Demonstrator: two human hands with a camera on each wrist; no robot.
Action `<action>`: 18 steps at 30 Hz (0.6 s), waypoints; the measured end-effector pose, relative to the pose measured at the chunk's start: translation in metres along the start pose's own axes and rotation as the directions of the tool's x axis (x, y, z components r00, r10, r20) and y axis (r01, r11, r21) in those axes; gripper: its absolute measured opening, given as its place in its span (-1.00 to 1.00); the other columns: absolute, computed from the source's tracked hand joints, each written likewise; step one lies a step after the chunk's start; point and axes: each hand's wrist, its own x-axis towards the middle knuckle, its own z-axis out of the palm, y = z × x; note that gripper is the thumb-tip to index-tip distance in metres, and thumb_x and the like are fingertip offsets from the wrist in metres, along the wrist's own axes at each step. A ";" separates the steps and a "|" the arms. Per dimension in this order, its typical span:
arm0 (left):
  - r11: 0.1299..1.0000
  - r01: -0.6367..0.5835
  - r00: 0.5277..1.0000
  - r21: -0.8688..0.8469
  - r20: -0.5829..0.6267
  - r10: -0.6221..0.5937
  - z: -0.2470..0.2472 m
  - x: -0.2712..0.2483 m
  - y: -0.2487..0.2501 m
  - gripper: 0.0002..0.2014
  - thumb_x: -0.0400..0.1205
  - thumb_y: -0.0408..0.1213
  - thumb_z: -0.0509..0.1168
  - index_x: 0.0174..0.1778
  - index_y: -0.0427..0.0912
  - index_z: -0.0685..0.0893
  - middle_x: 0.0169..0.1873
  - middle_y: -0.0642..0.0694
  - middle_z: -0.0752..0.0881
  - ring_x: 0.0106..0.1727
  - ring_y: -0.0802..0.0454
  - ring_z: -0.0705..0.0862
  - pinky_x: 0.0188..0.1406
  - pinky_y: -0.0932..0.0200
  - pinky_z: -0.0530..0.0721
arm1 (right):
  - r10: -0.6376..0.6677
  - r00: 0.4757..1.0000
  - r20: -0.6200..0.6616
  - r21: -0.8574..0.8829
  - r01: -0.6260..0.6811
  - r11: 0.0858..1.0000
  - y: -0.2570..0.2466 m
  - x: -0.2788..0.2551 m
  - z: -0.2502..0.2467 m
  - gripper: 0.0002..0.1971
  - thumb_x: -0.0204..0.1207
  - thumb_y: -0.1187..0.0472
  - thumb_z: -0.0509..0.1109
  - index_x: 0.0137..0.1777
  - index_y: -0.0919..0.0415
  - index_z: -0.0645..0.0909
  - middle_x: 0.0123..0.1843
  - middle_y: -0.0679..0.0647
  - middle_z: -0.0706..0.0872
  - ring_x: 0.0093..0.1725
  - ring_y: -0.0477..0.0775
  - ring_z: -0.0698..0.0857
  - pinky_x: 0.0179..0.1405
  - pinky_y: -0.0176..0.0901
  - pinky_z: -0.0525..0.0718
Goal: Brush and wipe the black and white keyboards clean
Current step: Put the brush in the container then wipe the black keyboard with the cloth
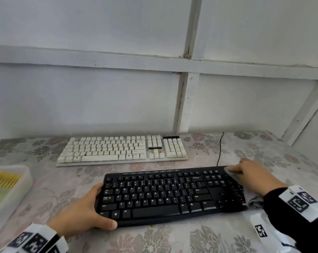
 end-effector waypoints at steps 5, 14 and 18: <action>0.999 0.039 0.998 0.026 -0.053 -0.038 0.003 0.000 0.002 0.14 0.07 -0.25 0.70 0.49 0.16 0.16 0.09 0.32 0.56 0.05 0.32 0.60 -0.12 0.46 0.49 | -0.398 0.912 0.095 0.227 0.370 0.901 -0.126 -0.012 -0.016 -0.69 0.66 0.03 0.21 0.36 -0.20 0.58 0.07 -0.01 0.53 -0.01 -0.06 0.52 -0.21 -0.46 0.34; 0.998 0.055 0.998 0.025 -0.042 -0.054 0.001 0.002 0.005 0.02 0.22 -0.43 0.62 0.51 0.04 0.17 0.07 0.18 0.59 0.02 0.31 0.59 -0.15 0.37 0.59 | -0.692 0.712 0.115 0.191 0.668 0.719 -0.295 -0.014 0.018 -0.74 0.66 0.18 0.21 0.17 0.18 0.72 0.11 0.23 0.55 0.02 0.32 0.56 -0.05 -0.04 0.48; 0.996 0.061 0.997 0.057 -0.040 -0.059 0.001 0.003 0.006 0.05 0.25 -0.38 0.62 0.56 0.01 0.12 0.06 0.26 0.55 0.00 0.41 0.52 -0.18 0.45 0.52 | -0.613 0.773 0.163 0.126 0.600 0.790 -0.305 -0.021 0.025 -0.74 0.66 0.33 0.17 0.24 0.32 0.63 0.22 0.25 0.46 0.15 0.36 0.45 -0.08 0.12 0.47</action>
